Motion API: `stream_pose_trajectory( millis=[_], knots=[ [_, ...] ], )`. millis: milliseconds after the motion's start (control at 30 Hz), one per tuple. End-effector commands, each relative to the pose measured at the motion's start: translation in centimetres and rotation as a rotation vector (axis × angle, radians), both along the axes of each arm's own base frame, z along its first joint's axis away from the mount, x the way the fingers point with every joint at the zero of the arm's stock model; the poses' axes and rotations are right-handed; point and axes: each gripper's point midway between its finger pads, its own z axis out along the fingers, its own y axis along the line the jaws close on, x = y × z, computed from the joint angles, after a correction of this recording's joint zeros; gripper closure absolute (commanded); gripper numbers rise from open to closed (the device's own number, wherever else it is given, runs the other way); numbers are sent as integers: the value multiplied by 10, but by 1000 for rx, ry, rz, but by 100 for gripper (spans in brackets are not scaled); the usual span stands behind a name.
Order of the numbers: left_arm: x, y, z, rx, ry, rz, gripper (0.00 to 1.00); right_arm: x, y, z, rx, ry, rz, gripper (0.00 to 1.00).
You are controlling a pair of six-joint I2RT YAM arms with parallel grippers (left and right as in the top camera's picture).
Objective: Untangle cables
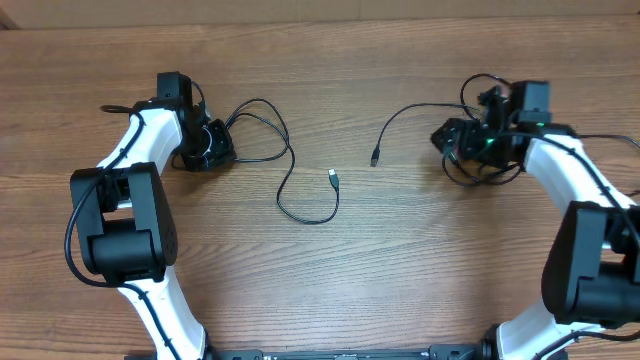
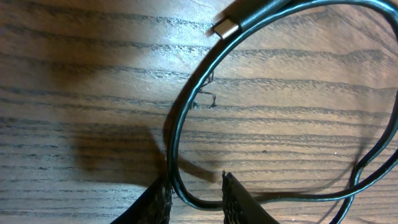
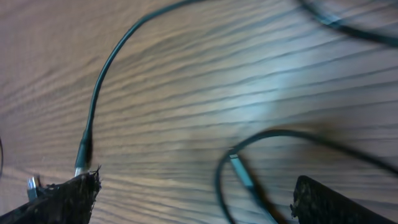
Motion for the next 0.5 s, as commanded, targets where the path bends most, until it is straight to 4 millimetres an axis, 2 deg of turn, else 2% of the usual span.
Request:
stream_pose_trajectory(
  millis=[0, 67, 133, 233, 367, 467],
  knots=[
    [-4, -4, -7, -8, 12, -27, 71, -6, 22, -16, 28, 16, 21, 0],
    [-4, -4, -7, -8, 12, -27, 71, -11, 33, -19, 40, 21, 56, 0],
    [-5, -4, -7, -10, 13, -27, 71, -18, 53, -18, 77, 2, 169, 0],
    [-4, -7, -6, -31, 9, -34, 70, -30, 89, -8, 179, -32, 323, 0],
    [-3, -19, -1, -100, -7, -60, 64, -38, 123, 3, 268, -52, 415, 0],
    [-3, -27, 2, -138, -25, -101, 62, -42, 151, 20, 401, -54, 440, 0]
  ],
)
